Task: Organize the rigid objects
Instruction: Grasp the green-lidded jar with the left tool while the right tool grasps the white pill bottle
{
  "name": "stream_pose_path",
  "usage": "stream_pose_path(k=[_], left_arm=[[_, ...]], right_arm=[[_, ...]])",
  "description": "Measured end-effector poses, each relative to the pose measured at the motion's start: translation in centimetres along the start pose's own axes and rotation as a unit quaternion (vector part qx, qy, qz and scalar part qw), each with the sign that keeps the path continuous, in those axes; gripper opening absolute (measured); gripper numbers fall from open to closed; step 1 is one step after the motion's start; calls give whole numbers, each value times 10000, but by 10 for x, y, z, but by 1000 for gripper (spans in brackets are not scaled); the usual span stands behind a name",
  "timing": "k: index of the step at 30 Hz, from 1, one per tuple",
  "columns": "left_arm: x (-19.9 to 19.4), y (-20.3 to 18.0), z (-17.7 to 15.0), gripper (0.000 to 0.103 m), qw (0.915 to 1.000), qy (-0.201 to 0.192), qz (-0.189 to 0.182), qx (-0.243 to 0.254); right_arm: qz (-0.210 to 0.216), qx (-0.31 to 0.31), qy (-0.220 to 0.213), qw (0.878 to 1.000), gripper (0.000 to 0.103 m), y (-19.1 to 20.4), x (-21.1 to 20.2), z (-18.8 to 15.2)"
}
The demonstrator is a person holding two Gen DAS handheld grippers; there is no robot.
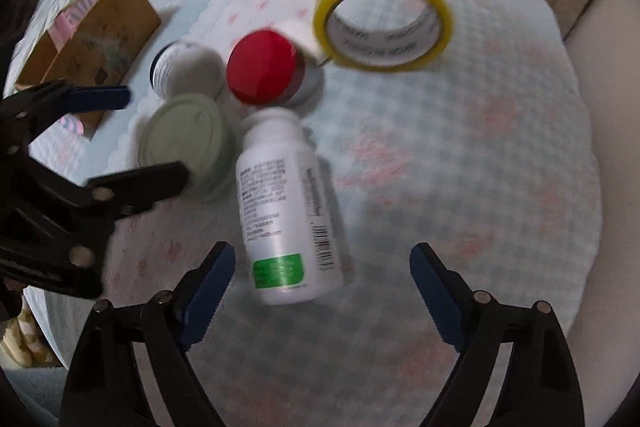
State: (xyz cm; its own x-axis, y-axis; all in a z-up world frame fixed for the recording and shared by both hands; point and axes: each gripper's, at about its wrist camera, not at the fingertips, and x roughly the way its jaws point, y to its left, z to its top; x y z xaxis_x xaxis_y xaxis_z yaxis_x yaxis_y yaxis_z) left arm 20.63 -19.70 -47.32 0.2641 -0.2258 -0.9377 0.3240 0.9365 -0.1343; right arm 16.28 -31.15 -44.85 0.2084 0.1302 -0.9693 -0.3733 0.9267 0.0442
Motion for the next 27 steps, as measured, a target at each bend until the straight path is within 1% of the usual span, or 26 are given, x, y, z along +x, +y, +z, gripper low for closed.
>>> stream_pose_path(k=[2,3,4,5,6,8,10,11,12,13,14,16,21,24,27], left_arm=[[7,-2,-1,96,10000,70,6,-2],[11,-2,-2,95,9999,100,-7,-30],[13,-2,-1,94,9999,103,-1,-47],[15,-2,-2,89,9999,90,16,-67],[17,-2,-2,86,9999,93,34,-73],[22,-2,-2,85,9998,119,97,-90],[29,-3,0,77,9996,181,146,-126],[32,-6,2,71,9996,220,90,-154],[34,-11,3,71,9995,217,200,-132],[34,-15,3,70,9994,198,276,-103],[35,-16,3,70,9993,197,294,-109],[35,-16,3,70,9993,210,256,-182],[26,-11,-1,70,9992,242,181,-253],[16,-4,0,70,9992,207,122,-328],[-3,1,3,70,9990,79,71,-442]], right_arm=[[12,-96,21,10000,85,5,7,-2],[-9,-158,27,9999,81,7,10,-2],[-28,-198,50,9998,75,9,13,-2],[-50,-235,77,9997,72,11,16,-1],[-83,-251,80,9996,72,12,18,0],[-127,-266,62,9995,70,13,22,1],[-171,-326,29,9993,66,15,23,4],[-197,-370,38,9991,64,17,24,5],[-191,-409,59,9990,55,18,26,6],[-130,-437,83,9989,50,20,28,8],[-123,-478,74,9988,48,22,28,9],[-181,-564,73,9982,48,25,27,8],[-149,-464,123,9987,47,26,22,11],[-184,-330,129,9992,47,25,14,13],[-213,-115,89,9997,47,22,0,13]])
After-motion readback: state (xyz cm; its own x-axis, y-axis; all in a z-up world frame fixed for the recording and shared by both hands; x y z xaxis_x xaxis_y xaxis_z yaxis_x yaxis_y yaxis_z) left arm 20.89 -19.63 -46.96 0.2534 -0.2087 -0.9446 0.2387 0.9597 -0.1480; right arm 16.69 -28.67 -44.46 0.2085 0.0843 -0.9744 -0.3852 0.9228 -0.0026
